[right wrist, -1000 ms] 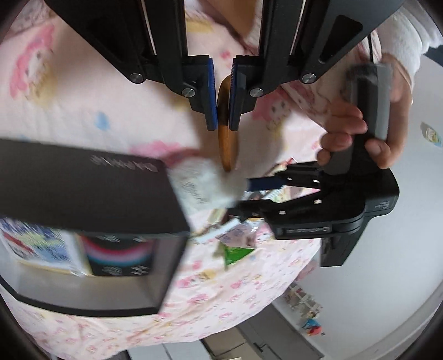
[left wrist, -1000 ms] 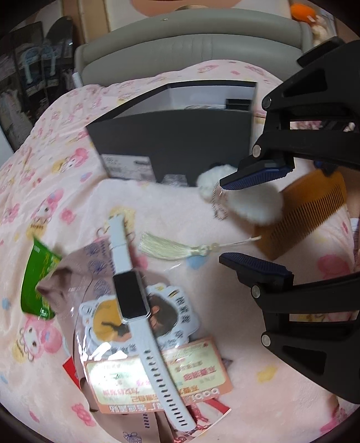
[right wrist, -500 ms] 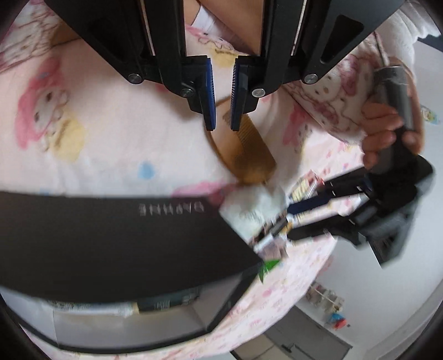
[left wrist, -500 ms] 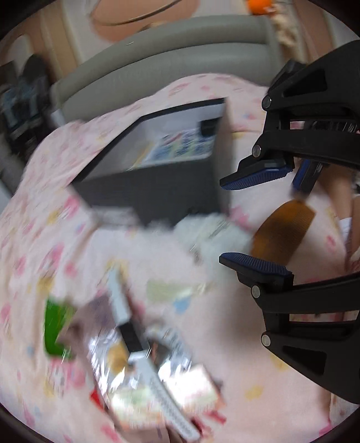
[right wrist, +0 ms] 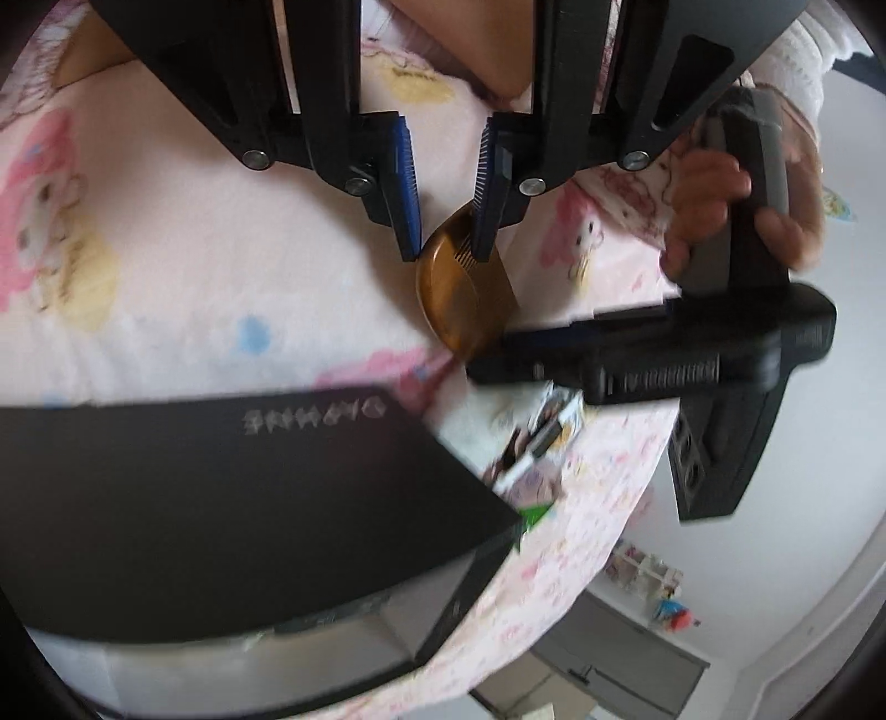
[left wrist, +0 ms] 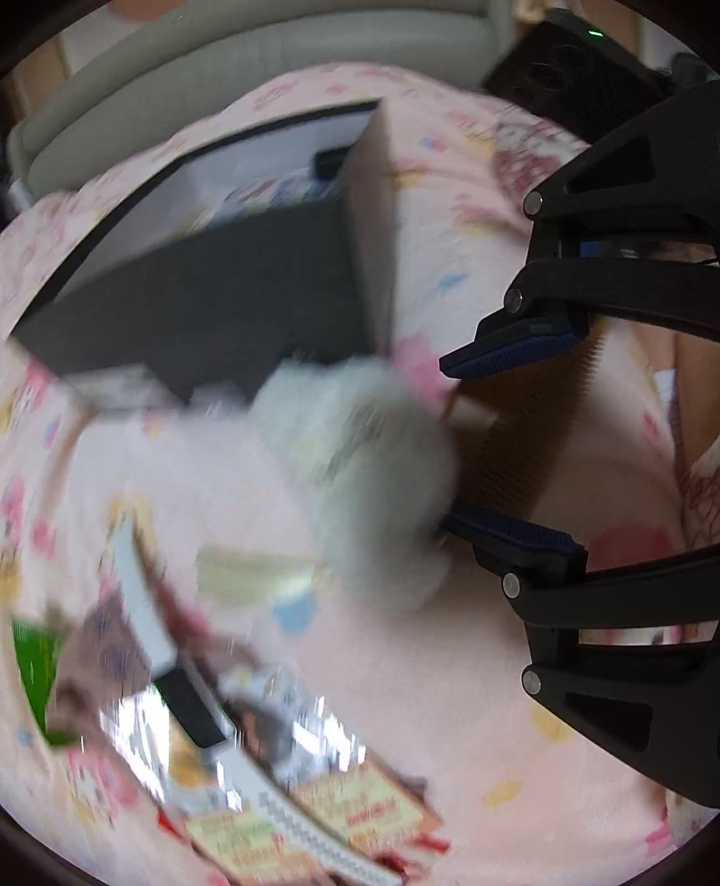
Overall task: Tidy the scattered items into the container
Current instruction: 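Lift the wooden comb with the left tool and carry it over the black box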
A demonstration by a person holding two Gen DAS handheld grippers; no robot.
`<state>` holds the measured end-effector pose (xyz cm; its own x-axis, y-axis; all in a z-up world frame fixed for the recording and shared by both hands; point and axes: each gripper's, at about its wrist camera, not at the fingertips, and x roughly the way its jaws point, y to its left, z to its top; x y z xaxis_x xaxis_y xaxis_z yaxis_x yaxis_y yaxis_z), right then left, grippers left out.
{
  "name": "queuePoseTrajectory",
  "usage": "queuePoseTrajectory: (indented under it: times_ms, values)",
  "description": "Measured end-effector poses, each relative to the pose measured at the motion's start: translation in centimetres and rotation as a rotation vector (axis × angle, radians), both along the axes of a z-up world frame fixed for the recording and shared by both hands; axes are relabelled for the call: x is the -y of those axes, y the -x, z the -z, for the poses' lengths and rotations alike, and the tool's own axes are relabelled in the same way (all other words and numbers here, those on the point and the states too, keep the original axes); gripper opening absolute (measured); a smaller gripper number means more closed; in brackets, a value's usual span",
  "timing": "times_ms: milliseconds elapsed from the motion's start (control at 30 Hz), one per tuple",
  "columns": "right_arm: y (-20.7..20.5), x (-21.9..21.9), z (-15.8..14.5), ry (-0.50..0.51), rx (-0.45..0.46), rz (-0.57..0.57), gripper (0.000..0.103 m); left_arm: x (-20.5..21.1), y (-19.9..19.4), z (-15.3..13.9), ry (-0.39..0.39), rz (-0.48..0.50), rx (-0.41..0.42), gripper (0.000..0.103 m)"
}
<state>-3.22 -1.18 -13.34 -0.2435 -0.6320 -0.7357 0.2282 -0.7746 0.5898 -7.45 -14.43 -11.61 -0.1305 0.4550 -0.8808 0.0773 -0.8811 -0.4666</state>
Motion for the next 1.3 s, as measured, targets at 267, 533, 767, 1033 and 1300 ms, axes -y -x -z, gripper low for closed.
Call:
queuePoseTrajectory:
  times_ms: [267, 533, 767, 1033, 1300]
  values:
    - [0.3, -4.4, -1.0, -0.091, -0.04, 0.135, 0.012, -0.1, -0.3, -0.6, 0.051, -0.038, -0.055, 0.052]
    - [1.1, -3.1, 0.9, 0.021, 0.036, 0.092, 0.018, -1.0, 0.3, 1.6, 0.049, -0.005, 0.027, 0.054]
    - [0.6, -2.8, -0.1, 0.006, -0.009, 0.062, 0.017, -4.2, -1.1, 1.0, -0.037, 0.157, -0.004, 0.057]
    - [1.1, -6.8, 0.3, -0.072, 0.019, 0.183, 0.018, -1.9, -0.2, 0.9, 0.07, 0.014, -0.059, 0.056]
    - [0.4, -6.3, 1.2, -0.057, 0.027, 0.152, 0.02, -4.6, -0.4, 2.2, 0.009, 0.137, -0.021, 0.055]
